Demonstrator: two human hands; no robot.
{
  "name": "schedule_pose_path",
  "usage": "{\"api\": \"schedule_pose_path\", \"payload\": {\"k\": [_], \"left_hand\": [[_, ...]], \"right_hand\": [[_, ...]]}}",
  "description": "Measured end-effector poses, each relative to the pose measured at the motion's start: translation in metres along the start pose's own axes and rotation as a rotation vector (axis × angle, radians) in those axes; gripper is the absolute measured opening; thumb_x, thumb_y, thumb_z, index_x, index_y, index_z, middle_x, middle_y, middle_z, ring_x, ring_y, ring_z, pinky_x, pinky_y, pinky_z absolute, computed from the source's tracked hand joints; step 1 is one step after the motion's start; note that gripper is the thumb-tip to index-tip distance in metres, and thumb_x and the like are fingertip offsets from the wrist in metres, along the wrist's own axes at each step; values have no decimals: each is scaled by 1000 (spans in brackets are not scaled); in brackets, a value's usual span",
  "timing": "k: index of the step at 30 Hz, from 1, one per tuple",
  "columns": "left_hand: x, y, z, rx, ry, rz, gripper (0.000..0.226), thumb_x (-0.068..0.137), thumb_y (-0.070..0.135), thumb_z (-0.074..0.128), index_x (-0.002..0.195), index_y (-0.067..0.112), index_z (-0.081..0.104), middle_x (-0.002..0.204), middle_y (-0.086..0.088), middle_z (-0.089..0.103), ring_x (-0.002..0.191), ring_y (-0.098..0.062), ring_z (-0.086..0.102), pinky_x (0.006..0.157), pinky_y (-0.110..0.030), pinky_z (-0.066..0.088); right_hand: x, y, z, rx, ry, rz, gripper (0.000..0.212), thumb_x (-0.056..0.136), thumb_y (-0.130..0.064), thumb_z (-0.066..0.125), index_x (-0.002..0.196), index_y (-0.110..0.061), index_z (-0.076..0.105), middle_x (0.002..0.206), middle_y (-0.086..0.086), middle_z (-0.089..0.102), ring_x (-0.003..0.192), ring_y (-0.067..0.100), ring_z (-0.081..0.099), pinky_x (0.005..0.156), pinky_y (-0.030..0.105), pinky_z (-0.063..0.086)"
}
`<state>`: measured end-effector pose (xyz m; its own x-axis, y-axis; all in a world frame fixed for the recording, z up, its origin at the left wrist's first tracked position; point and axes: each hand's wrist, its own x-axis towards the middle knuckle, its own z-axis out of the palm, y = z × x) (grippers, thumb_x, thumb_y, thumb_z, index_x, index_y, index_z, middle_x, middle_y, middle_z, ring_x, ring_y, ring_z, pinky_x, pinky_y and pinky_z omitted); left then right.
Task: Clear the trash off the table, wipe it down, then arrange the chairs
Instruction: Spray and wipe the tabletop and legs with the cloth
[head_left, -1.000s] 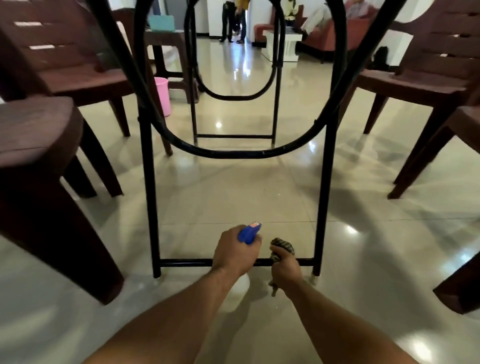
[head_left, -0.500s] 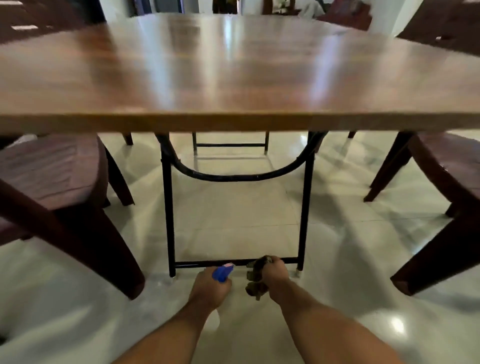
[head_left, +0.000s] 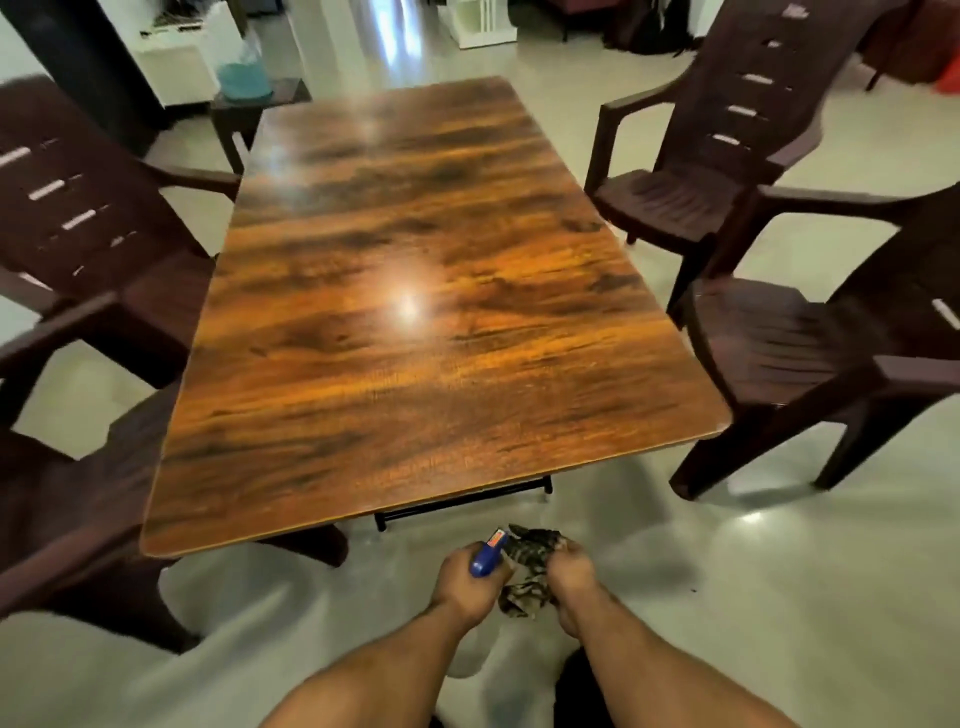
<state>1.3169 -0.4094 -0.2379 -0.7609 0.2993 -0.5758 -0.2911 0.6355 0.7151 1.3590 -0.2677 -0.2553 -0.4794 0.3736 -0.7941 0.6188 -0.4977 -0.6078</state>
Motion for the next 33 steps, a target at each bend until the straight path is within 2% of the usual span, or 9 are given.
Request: {"api": "schedule_pose_path", "payload": {"k": [4,8,13,18,23,27,29,31,33], "left_hand": [[-55,71,-16,80,-51,70,27,85,32,74,68,25,55,63,8,56,59,-8,49,56,-24,39],[-79,129,-23,101,-31,165,30,87,37,71,66,23,55,63,6,58,58,-9,50,55,-22,39],[-95,190,-10,94,28,261,37,86,38,71,60,24,49,54,8,50,51,-8,43,50,-24,33],[-84,240,22,32,74,224,38,71,57,63,67,20,62,60,-2,68,61,-29,68,62,-43,60],[-77,290,60,-19,164,191,39,68,61,62,67,21,61,62,-6,68,62,-32,70,66,-49,60],[-73,325,73,-7,212,158,36,70,56,62,63,22,58,56,-1,65,60,-29,67,62,-44,58],[-61,343,72,-13,247,133,34,76,47,67,59,20,55,53,2,59,52,-23,57,57,-39,53],[-46,360,68,-15,308,108,37,81,37,71,57,19,49,53,3,52,51,-18,46,54,-35,46],[-19,375,65,-53,340,69,35,84,30,72,59,18,50,53,3,52,50,-15,48,51,-31,45]], "right_hand": [[-88,-51,-24,115,90,-29,18,90,11,54,99,5,68,69,12,70,57,25,64,44,25,51],[-125,-92,-47,397,174,11,30,89,12,45,111,3,62,84,23,70,67,34,68,47,35,58],[-154,-127,-83,552,130,91,32,87,-1,53,116,10,62,108,32,69,98,47,68,90,66,51],[-138,-168,-131,455,168,-4,37,76,3,72,110,-9,63,96,26,72,82,45,72,73,72,53],[-122,-205,-186,-187,484,-380,50,84,0,59,133,-12,61,122,13,66,114,37,61,100,41,49],[-106,-225,-189,-706,44,-541,44,97,-3,51,134,-26,58,152,6,45,137,23,46,117,39,33],[-82,-224,-188,-1058,-202,-669,52,101,-6,43,150,-23,40,164,2,17,151,22,21,124,38,18],[-63,-220,-194,-1302,-228,-758,61,102,-10,34,160,-16,14,166,0,-4,153,27,-9,125,41,5],[-53,-231,-207,-1581,-321,-822,67,100,-13,37,159,-16,7,164,-1,-11,152,25,-13,123,44,10]]}}
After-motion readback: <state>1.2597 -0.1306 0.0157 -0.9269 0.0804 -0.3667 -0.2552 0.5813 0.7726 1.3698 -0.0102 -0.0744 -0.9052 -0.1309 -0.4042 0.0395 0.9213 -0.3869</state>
